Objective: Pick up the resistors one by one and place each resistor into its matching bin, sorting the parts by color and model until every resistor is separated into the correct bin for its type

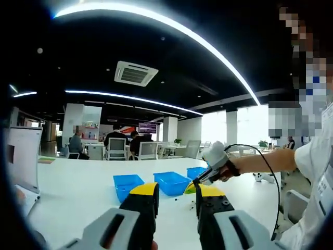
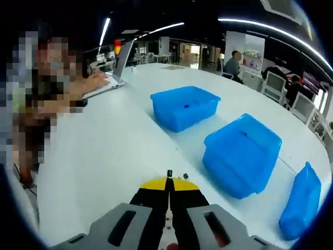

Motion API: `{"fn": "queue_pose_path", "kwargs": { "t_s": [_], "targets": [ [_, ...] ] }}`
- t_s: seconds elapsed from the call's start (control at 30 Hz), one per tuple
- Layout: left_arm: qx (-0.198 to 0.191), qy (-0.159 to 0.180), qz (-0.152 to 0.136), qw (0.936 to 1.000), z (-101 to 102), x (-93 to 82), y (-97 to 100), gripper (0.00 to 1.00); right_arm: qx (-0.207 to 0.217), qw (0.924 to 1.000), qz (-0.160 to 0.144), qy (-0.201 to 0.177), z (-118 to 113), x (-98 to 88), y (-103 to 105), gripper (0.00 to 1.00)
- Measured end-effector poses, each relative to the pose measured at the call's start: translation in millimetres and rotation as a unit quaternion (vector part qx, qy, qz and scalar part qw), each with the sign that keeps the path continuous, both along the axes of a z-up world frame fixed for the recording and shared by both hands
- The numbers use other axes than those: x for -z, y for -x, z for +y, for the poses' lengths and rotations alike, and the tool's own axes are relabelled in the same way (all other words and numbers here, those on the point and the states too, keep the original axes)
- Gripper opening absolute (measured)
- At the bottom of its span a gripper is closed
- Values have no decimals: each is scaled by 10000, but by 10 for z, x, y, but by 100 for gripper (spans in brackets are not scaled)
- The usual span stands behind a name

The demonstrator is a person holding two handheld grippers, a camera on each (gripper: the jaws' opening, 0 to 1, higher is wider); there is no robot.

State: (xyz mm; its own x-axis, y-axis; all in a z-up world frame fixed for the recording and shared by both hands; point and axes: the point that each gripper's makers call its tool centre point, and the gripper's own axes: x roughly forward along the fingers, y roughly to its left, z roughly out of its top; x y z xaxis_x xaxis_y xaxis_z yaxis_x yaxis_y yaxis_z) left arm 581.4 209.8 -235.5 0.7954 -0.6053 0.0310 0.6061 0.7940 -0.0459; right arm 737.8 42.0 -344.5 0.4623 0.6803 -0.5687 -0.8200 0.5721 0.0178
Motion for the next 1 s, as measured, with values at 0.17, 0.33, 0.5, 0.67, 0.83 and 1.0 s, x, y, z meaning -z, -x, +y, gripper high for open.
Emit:
{"fn": "queue_pose_path", "kwargs": {
  "t_s": [0.17, 0.33, 0.5, 0.67, 0.83, 1.0],
  "targets": [
    [48, -13, -13, 10000, -70, -18, 31, 30, 87, 9973, -254, -686, -237, -293, 361, 3],
    [60, -47, -10, 10000, -120, -19, 44, 30, 261, 9918, -516, -1138, -508, -502, 631, 3],
    [41, -75, -5, 10000, -129, -18, 40, 30, 532, 9856, -889, -1338, -881, -652, 777, 3],
    [24, -100, 41, 9999, -123, 11, 13, 30, 689, 9784, -1057, -1638, -1107, -740, 1055, 3],
    [-21, -124, 78, 9999, -92, 41, -13, 30, 795, 9728, -1272, -1765, -1204, -830, 1262, 3],
    [-71, -151, 167, 9997, -34, 109, -63, 31, 918, 9668, -1463, -1883, -1279, -934, 1472, 3]
  ]
}}
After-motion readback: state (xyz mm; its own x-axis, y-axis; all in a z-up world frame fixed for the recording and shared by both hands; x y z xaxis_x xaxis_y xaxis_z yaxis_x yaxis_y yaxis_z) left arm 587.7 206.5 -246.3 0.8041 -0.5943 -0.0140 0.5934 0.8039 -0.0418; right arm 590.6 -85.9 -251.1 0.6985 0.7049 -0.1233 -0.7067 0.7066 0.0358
